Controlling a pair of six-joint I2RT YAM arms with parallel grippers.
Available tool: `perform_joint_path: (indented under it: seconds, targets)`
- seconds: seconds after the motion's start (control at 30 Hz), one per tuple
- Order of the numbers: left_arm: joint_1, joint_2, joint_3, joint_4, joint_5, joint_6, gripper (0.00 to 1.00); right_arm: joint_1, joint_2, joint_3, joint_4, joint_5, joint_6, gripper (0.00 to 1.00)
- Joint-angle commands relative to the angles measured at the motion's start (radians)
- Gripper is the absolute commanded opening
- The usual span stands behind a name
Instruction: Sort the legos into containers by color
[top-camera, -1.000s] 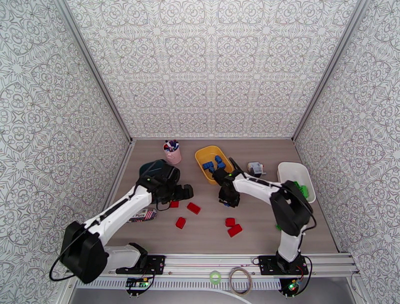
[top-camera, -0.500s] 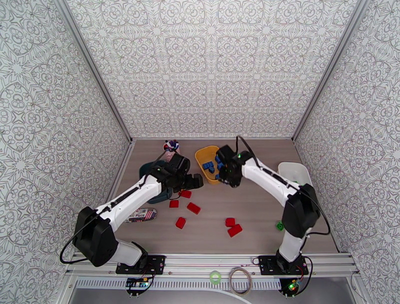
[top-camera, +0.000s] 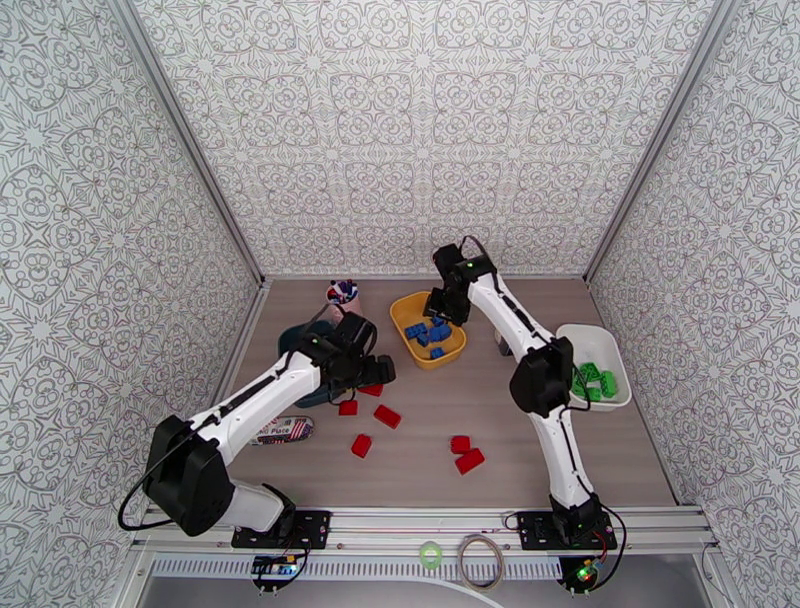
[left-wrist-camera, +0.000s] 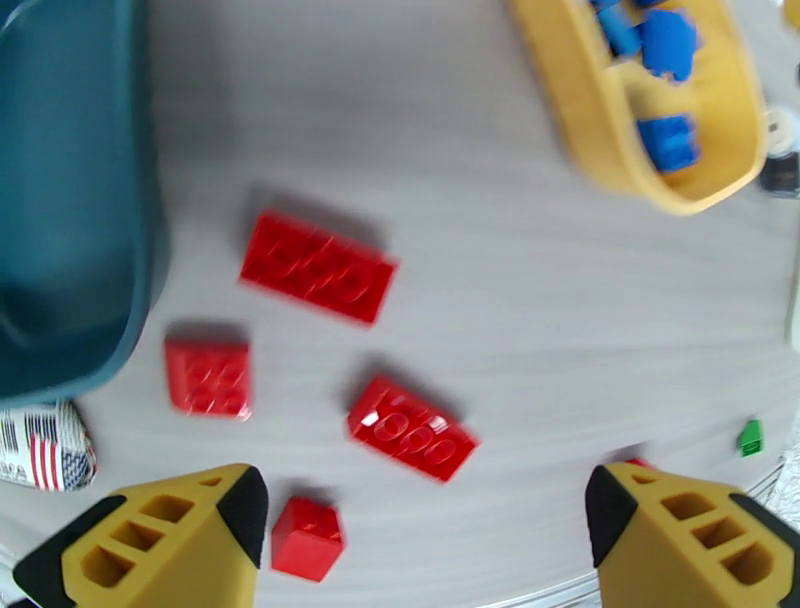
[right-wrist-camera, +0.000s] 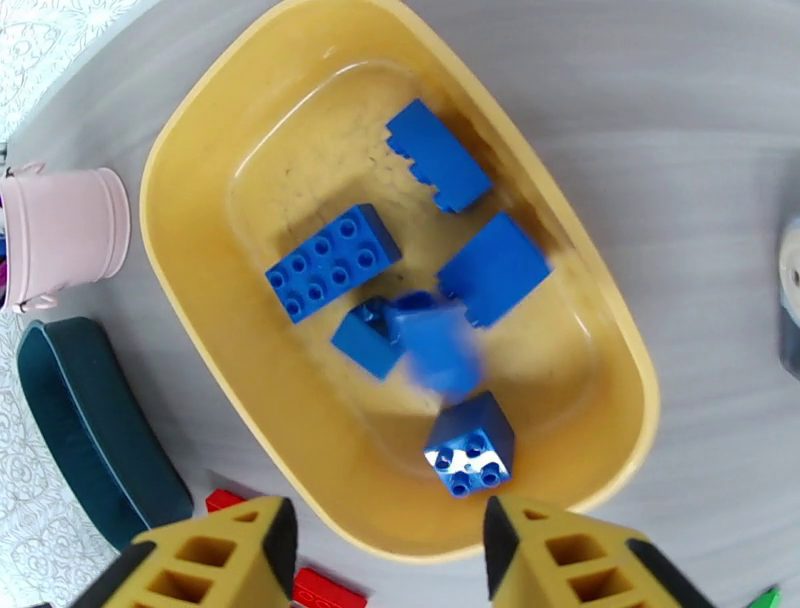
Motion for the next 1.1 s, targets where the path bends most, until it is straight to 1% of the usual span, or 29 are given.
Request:
perform_joint_path:
  seconds: [0.0, 0.07, 0.23, 0.37, 0.5, 0.67, 0.8, 0.97, 1.07]
  targets:
    - [0.000, -0.048, -0.049, -0.056, -0.026, -0.025, 0.89, -0.002, 0.005, 0.043, -0.067, -0.055, -0.051, 0.59]
    - [0.000, -0.068, -0.068, -0.064, -0.024, -0.015, 0.89, -0.003, -0.016, 0.012, -0.059, -0.056, -0.068, 0.60]
    - [-0.009, -0.111, -0.103, -0.098, -0.015, 0.038, 0.89, -0.002, -0.108, -0.132, -0.002, -0.074, -0.096, 0.62]
    - [-0.027, -0.145, -0.154, -0.094, 0.007, 0.071, 0.88, 0.005, -0.195, -0.268, 0.047, -0.098, -0.116, 0.64]
    - [-0.050, -0.156, -0.213, -0.077, 0.032, 0.089, 0.85, 0.033, -0.286, -0.416, 0.096, -0.124, -0.141, 0.66]
    - [-0.093, -0.143, -0.268, -0.042, 0.051, 0.091, 0.85, 0.090, -0.406, -0.625, 0.157, -0.134, -0.145, 0.67]
    - [-0.122, -0.100, -0.293, -0.023, 0.050, 0.080, 0.81, 0.138, -0.507, -0.802, 0.210, -0.149, -0.115, 0.67]
    - [-0.128, -0.060, -0.346, 0.023, 0.050, 0.058, 0.78, 0.187, -0.606, -0.981, 0.255, -0.154, -0.066, 0.67]
    - [-0.128, -0.046, -0.364, 0.063, 0.049, 0.054, 0.78, 0.206, -0.650, -1.050, 0.276, -0.159, -0.034, 0.67]
